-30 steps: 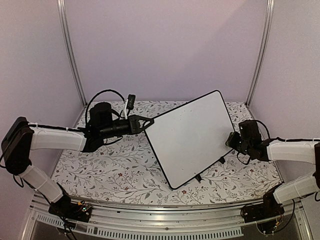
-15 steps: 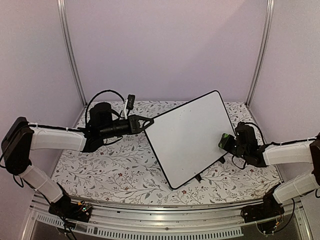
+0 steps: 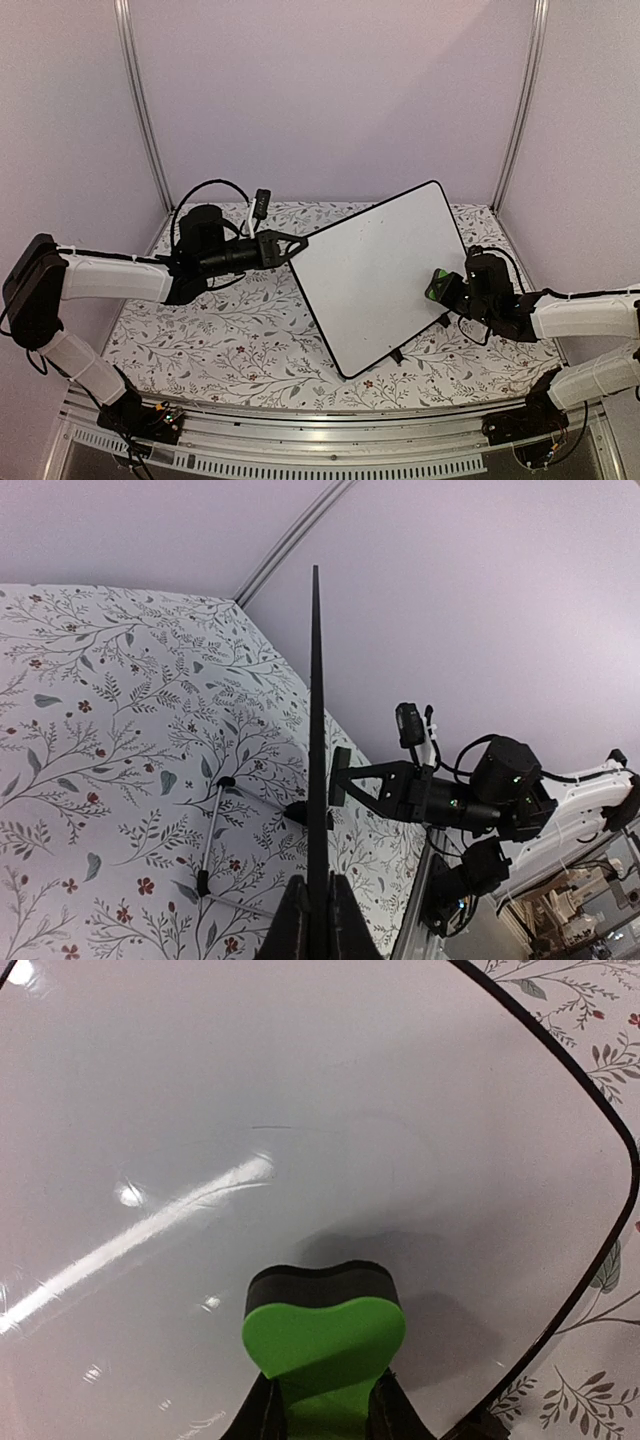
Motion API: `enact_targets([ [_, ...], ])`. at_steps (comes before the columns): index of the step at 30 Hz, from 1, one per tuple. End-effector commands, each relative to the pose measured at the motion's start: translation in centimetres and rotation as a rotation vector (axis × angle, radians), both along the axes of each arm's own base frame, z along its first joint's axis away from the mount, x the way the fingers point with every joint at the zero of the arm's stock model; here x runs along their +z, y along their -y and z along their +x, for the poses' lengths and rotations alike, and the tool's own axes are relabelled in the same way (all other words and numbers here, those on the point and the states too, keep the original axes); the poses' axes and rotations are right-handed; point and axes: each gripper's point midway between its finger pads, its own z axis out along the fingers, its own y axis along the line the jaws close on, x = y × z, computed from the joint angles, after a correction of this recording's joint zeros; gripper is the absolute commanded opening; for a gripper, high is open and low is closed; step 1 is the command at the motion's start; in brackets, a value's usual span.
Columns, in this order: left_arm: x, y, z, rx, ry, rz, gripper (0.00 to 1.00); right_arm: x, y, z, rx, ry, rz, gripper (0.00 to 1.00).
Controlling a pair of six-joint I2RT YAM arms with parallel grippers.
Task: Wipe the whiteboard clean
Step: Erase the whiteboard at the center of the board.
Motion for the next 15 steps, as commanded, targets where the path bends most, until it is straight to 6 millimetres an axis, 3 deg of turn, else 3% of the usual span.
enact_targets([
  [1, -2.0, 0.9, -2.0, -0.097, -0.015, 0.044, 0.00, 1.7, 2.8, 0.3, -0.086, 0.010, -0.034, 0.08],
  [10, -1.9, 1.0, -2.1, -0.099, -0.014, 0.042, 0.00, 3.0, 11.9, 0.8, -0.277, 0.037, -0.031, 0.19],
  [15, -1.9, 0.9, -2.1, -0.100, -0.014, 0.041, 0.00, 3.4, 15.4, 1.3, -0.349, 0.045, -0.056, 0.24],
])
